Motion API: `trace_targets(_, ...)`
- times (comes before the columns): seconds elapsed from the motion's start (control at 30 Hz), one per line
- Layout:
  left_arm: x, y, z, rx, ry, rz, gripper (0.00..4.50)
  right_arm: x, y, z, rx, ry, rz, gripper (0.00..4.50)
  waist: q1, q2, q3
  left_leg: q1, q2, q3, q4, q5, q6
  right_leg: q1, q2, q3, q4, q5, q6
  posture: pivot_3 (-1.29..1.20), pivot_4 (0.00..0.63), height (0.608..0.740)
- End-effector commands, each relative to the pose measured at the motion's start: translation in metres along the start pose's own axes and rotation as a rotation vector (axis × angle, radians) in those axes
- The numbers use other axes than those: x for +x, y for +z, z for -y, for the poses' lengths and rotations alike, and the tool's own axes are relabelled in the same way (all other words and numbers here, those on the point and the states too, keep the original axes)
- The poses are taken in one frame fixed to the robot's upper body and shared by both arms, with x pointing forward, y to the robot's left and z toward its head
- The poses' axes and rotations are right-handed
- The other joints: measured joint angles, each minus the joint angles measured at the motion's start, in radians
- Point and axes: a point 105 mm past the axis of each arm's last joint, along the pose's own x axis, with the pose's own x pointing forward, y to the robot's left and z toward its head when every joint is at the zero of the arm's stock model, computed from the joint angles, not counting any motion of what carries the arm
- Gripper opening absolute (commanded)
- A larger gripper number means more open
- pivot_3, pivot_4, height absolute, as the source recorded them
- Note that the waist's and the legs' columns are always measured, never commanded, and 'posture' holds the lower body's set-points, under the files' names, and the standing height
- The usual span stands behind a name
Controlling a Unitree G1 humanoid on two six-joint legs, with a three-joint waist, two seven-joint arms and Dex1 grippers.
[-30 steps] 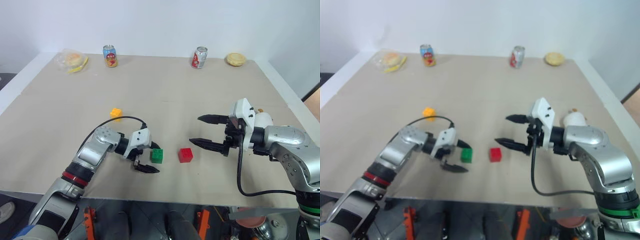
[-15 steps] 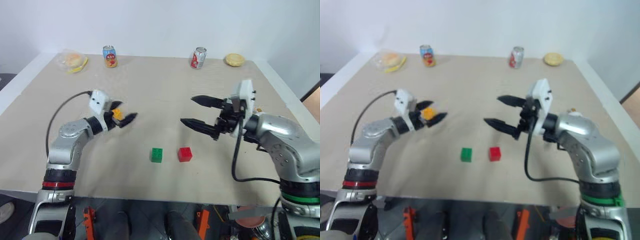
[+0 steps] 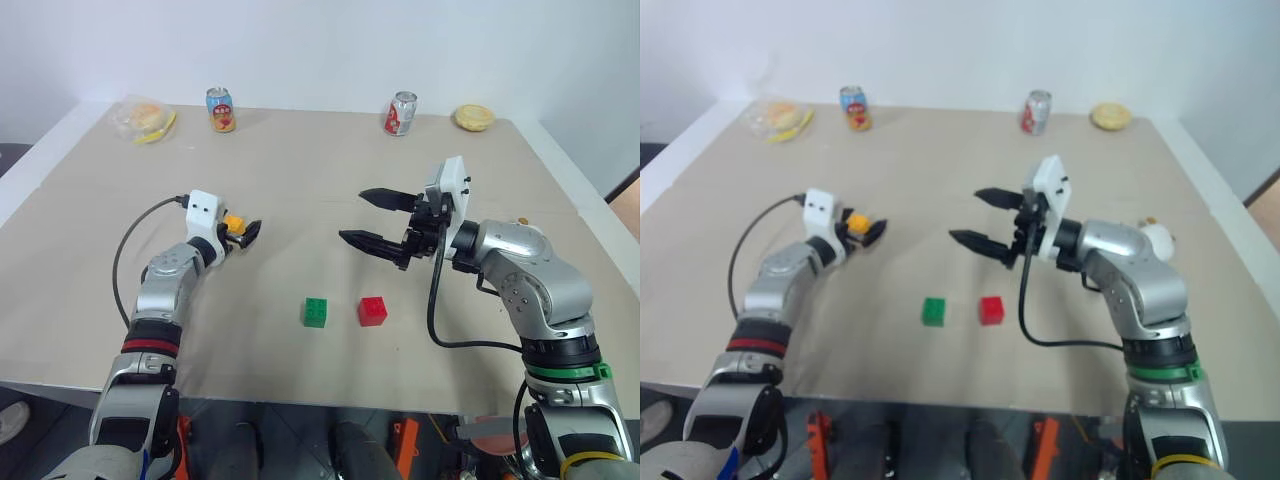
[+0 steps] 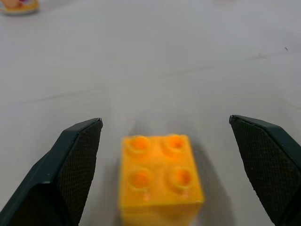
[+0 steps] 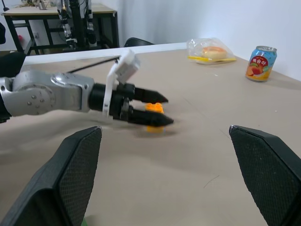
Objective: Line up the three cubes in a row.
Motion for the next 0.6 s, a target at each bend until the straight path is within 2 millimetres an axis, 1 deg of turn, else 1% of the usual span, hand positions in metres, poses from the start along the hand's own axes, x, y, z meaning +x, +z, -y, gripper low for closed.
trace_targets(0.03,0.0005,0.0104,-0.0071,0.059,0.014,0.018,4.47,0.0012,0.0156,-0.0016,-0.053,0.008,0.043,4.5,0.0,0.0,0.0,0.0,0.0,0.0,0.0,0.0,0.0,0.0,0.0,0.0,0.0,0.0,0.0,0.0,0.15,0.733)
trace_targets(0.17,0.0015,0.0028,-0.0096,0.097,0.018,-0.026,4.47,0.0011,0.0159,-0.0019,-0.053,0.005,0.047,4.5,0.0,0.0,0.0,0.0,0.0,0.0,0.001,0.001,-0.001,0.0,0.0,0.0,0.0,0.001,0.001,0.0,0.15,0.733)
trace_targets(0.3,0.003,0.0025,-0.0084,0.105,0.011,-0.024,4.47,0.0008,0.0159,-0.002,-0.053,0.002,0.048,4.5,0.0,0.0,0.0,0.0,0.0,0.0,0.001,0.001,-0.002,0.0,0.0,0.0,0.0,0.001,0.001,0.0,0.15,0.733)
trace_targets(0.4,0.0043,0.0039,-0.0057,0.117,0.0,-0.015,3.63,0.0003,0.0156,-0.0023,-0.052,0.0,0.048,4.5,0.0,0.0,0.0,0.0,0.0,0.0,0.001,0.001,-0.002,0.0,0.0,0.0,0.0,0.001,0.0,0.0,0.15,0.733)
trace_targets(0.6,0.0037,0.0034,-0.0043,0.136,-0.013,-0.013,1.57,-0.0019,0.0143,-0.002,-0.052,-0.004,0.043,4.5,0.0,0.0,0.0,0.0,0.0,0.0,0.001,0.001,-0.002,0.0,0.0,0.0,0.0,0.001,0.001,0.0,0.15,0.733)
